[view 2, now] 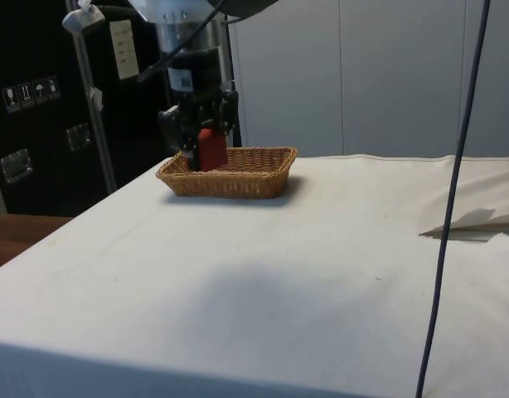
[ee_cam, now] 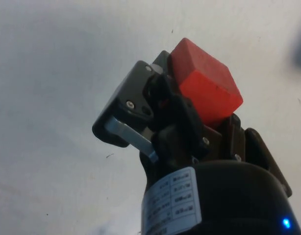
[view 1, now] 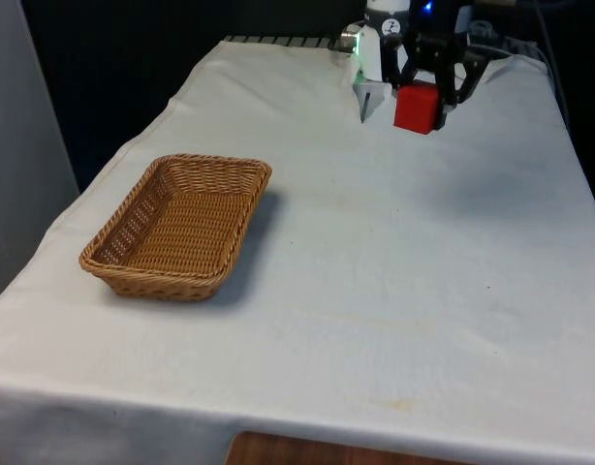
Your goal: Pick up the cube and place it into the basket.
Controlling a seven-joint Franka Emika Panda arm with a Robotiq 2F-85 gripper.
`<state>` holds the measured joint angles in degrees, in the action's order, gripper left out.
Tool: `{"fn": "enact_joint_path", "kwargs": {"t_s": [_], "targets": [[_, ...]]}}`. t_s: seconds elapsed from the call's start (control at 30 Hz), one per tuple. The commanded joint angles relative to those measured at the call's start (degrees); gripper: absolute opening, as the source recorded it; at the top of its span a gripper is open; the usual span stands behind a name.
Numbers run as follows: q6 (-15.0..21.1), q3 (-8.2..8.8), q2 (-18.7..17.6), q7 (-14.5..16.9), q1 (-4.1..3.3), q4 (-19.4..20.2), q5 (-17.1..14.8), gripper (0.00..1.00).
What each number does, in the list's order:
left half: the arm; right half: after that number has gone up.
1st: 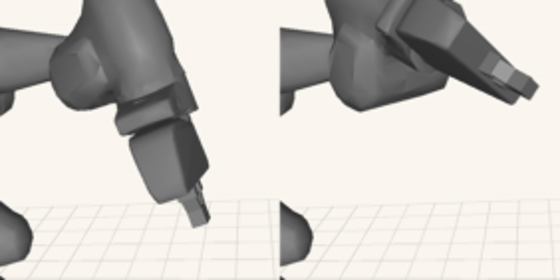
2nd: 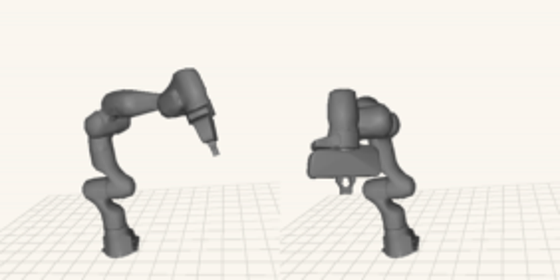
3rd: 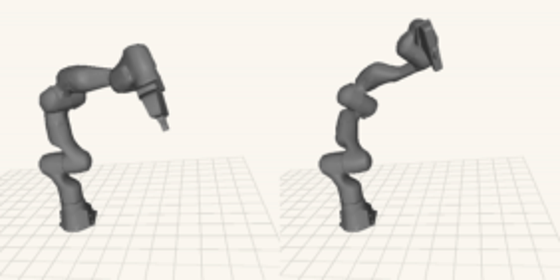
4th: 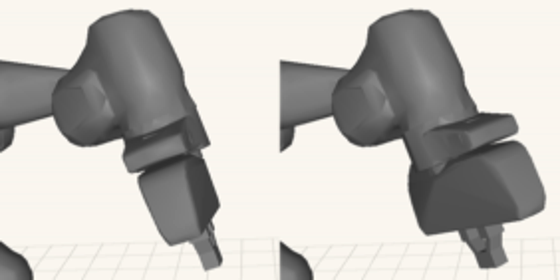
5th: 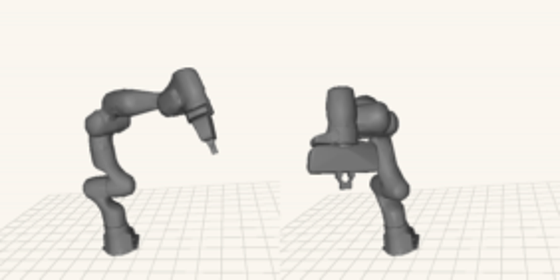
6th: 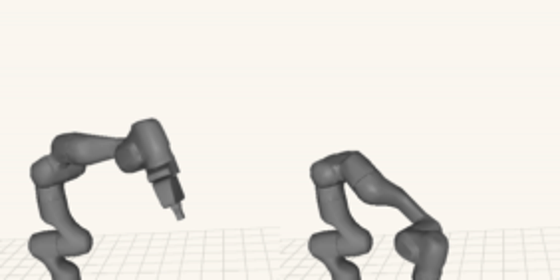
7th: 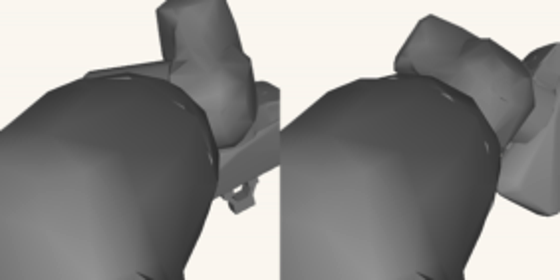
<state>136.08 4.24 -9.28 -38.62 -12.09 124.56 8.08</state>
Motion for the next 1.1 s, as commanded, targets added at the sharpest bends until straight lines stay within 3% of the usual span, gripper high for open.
{"fn": "enact_joint_path", "kwargs": {"t_s": [0.0,0.2,0.23,0.27,0.5,0.53,0.57,0.77,0.83,0.87,1.07], "targets": [[-0.34,-0.11,0.34,0.92,0.34,0.06,-0.92,0.01],[-0.46,1.32,0.52,3.09,0.52,-0.11,-2.18,0.01],[-0.11,1.6,0.4,2.23,0.17,-0.06,-1.09,0.01],[-0.4,1.6,0.46,3.55,0.52,-0.11,-2.41,0.01],[-0.57,3.38,-0.69,6.47,0.74,-1.32,-4.3,0.01],[-0.11,3.72,-0.4,5.79,0.4,-0.97,-3.38,0.01],[-0.63,3.72,-1.03,7.05,0.74,-1.72,-4.7,0.01],[-0.92,4.47,-2.23,8.02,0.86,-3.09,-5.56,0.01],[-0.4,4.76,-2.18,7.33,0.63,-2.92,-4.64,0.01],[-1.15,4.58,-2.69,8.08,0.97,-3.78,-5.67,0.01],[-2.06,4.58,-4.3,7.68,0.86,-5.9,-5.27,0.01]]}}
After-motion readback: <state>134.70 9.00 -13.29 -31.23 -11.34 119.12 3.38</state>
